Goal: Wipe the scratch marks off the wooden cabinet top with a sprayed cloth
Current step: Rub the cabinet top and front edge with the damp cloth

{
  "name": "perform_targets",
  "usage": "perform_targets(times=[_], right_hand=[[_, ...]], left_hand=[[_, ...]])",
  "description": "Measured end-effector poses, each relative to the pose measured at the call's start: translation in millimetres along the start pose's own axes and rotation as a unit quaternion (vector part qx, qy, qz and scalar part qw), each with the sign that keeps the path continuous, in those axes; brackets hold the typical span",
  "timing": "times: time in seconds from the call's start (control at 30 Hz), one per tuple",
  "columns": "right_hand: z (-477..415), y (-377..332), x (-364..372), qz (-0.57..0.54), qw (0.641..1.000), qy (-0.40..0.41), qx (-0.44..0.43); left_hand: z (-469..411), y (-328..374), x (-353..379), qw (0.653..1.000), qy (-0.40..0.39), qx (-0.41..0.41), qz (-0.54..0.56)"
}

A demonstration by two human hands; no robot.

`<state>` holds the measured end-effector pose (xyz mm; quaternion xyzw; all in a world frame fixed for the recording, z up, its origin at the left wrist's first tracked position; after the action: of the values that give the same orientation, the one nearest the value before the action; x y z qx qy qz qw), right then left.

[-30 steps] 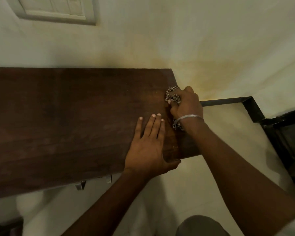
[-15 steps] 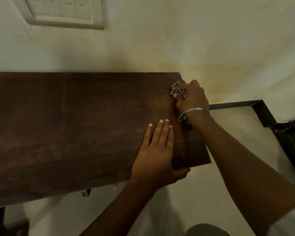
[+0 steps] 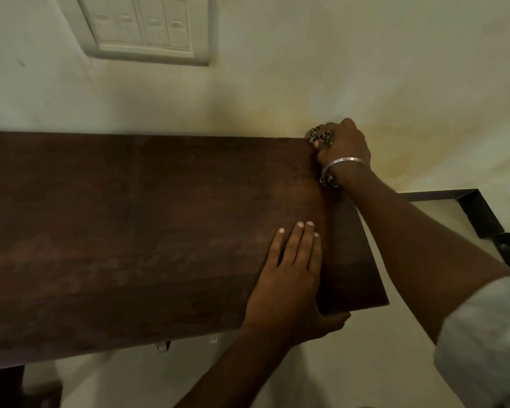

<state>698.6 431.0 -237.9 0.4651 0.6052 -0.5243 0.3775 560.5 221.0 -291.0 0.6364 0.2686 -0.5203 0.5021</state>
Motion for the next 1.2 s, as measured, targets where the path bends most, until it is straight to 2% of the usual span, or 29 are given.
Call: perform_targets(times=[0.17,0.4,0.67,0.93,1.0,1.13,1.2], right_hand=[[6,-12,1,0.005,1.0,0.005,0.003],[11,-77,24,0.023,0.998,-0.012,-0.054],[16,-150,51,0.017,0.996,-0.004,-0.093],[21,-236,80,0.007,0.991,0.001,-0.136],[25,-247,82,0.011,0.989,0.004,-0.147],[23,-241,81,0.022,0.993,0.016,-0.117],[30,-333,115,-0.006,0.981,-0.009,-0.195]], left_hand=[[2,-1,0,1.0,0.01,0.003,-0.006],[8,-28,-21,0.997,0.057,0.01,0.049],[11,-181,-86,0.981,0.081,-0.17,-0.045],[26,-328,-146,0.947,0.106,-0.282,-0.109],[27,-343,-151,0.94,0.111,-0.306,-0.103],[22,-345,-155,0.945,0.116,-0.302,-0.043],[82,-416,-170,0.918,0.153,-0.365,-0.019]])
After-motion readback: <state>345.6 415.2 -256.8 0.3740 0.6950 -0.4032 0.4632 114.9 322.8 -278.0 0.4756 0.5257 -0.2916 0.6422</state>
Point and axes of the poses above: each hand's wrist, its own z-axis away from the middle knuckle, its own x-axis out of the palm, y = z × x, the point moved 4 cm from there along -z, towards the middle knuckle, and after that the axes turned 13 degrees about -x, right-handed, at the moved point
